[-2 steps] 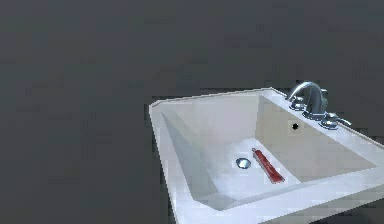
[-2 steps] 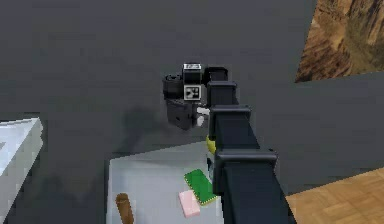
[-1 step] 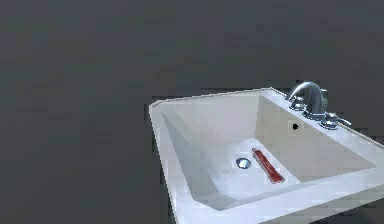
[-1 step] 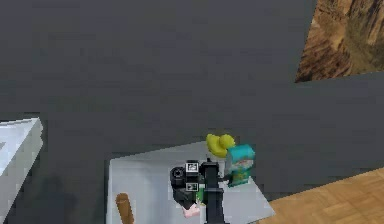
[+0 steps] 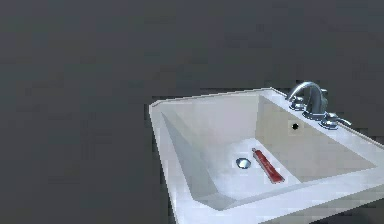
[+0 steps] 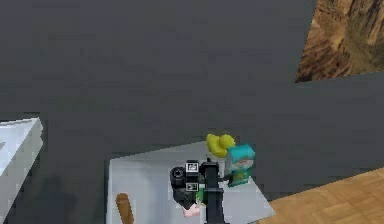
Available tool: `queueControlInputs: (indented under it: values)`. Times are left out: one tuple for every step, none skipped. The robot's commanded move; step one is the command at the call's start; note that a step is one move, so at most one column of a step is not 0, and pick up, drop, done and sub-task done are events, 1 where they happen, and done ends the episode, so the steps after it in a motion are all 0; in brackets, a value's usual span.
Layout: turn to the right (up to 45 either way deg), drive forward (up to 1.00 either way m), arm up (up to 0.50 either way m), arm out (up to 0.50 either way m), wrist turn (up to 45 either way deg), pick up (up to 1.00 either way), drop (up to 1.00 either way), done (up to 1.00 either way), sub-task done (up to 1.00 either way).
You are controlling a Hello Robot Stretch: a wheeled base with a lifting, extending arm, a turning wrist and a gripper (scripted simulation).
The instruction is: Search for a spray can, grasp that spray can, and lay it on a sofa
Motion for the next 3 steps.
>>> queueControlInputs:
  values:
    - [0.0,0.00,0.10,0.00,0.0,0.00,0.00,0.00,0.00]
    - [0.0,0.00,0.16,0.00,0.0,0.00,0.00,0.00,0.00]
    - [0.0,0.00,0.00,0.00,-45.0,0.00,0.00,0.00,0.00]
